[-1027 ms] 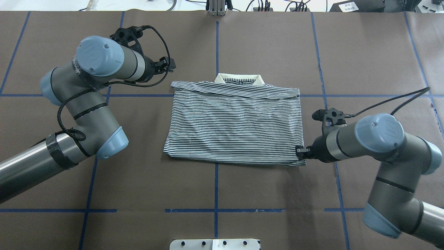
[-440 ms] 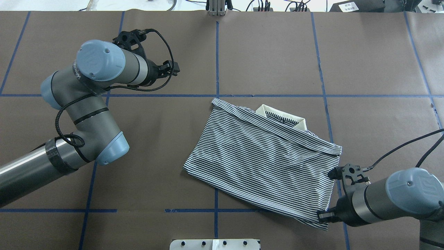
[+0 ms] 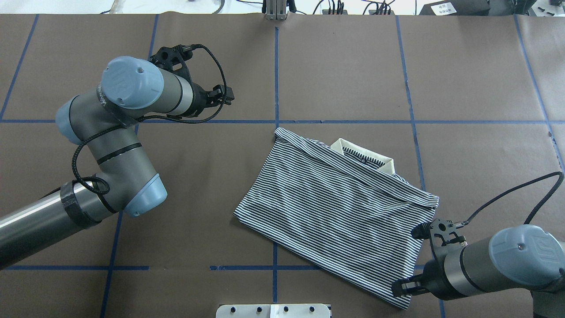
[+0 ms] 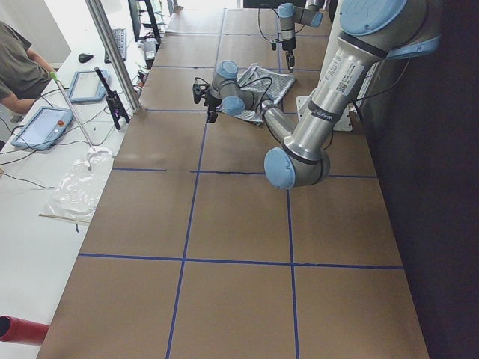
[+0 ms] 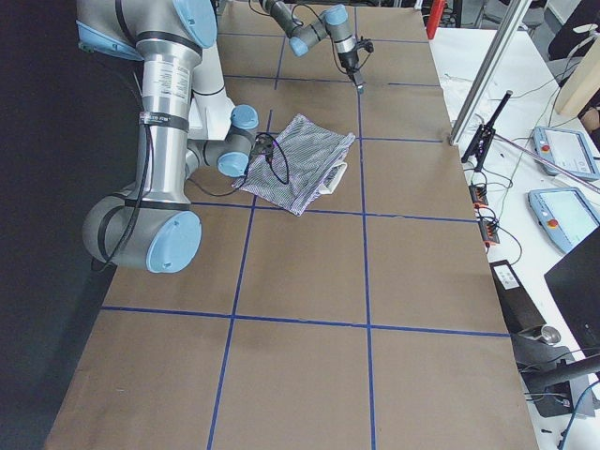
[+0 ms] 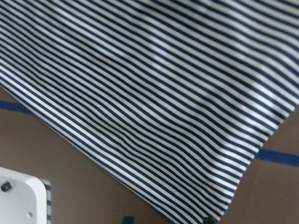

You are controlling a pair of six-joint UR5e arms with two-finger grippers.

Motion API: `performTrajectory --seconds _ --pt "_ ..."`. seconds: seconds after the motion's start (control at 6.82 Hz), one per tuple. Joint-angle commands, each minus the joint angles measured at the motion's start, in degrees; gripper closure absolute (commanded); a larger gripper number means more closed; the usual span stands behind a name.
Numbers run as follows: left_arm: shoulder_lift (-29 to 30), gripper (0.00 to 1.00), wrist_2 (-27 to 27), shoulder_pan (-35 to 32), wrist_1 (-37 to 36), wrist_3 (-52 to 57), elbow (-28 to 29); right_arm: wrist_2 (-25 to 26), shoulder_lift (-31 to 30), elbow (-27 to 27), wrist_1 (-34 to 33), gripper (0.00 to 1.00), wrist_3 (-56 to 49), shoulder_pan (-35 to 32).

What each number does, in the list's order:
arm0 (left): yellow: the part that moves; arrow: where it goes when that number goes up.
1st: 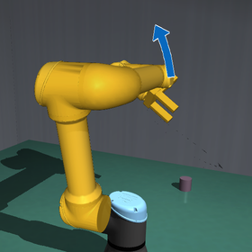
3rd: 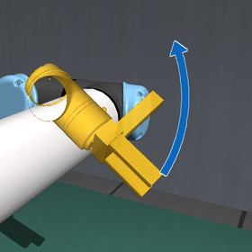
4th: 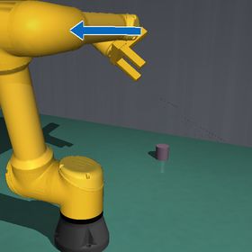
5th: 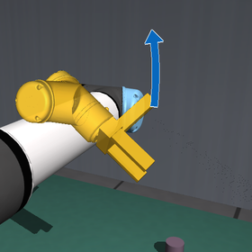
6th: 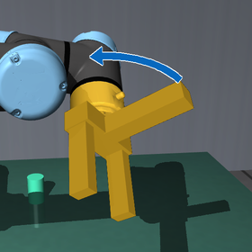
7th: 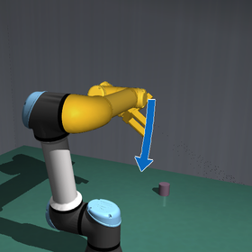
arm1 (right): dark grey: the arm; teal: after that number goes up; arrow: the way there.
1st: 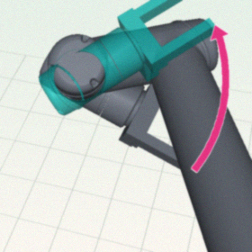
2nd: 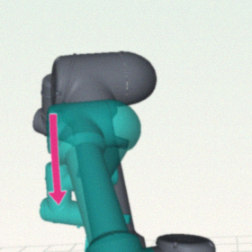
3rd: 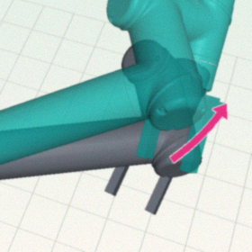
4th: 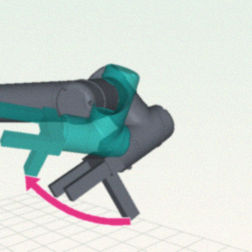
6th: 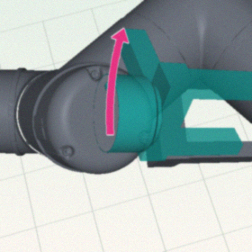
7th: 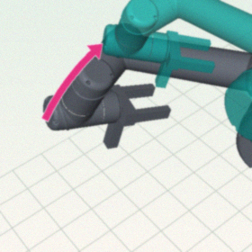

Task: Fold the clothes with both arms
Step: 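Drag the folded shirt toward the right arm while the left arm lowers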

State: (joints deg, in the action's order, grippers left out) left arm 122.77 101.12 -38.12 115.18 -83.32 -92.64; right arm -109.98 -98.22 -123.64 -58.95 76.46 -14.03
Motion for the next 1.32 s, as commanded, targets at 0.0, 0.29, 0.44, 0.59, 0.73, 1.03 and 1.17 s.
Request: performTrajectory --seconds 0.0,0.29,0.44,0.59,0.73,1.03,1.17 --pt "-3.9 0.0 1.4 5.7 -6.5 -4.5 -7.7 5.2 5.8 0.6 0.0 0.0 0.0 -4.9" --pt "-4.0 0.0 -0.6 12.4 -10.5 -15.4 -9.6 5.7 7.2 0.6 0.0 0.0 0.0 -8.6" --pt "-3.9 0.0 -2.3 16.0 -10.5 -18.7 -9.0 5.6 8.5 0.6 0.0 0.0 0.0 -9.9" --pt "-3.7 0.01 -2.5 17.2 -10.5 -20.0 -8.4 5.6 8.6 0.7 0.0 0.0 0.0 -10.3" --pt "-3.7 0.04 -2.6 18.1 -10.5 -22.0 -8.3 5.7 8.7 0.7 0.0 0.0 0.0 -10.4" --pt "-3.5 0.16 -2.7 19.1 -10.5 -22.4 -7.8 5.5 9.4 1.1 -0.2 0.0 0.0 -10.6" --pt "-3.5 0.21 -2.8 19.1 -10.5 -22.4 -7.6 5.4 9.4 1.2 -0.2 0.0 0.0 -10.5"
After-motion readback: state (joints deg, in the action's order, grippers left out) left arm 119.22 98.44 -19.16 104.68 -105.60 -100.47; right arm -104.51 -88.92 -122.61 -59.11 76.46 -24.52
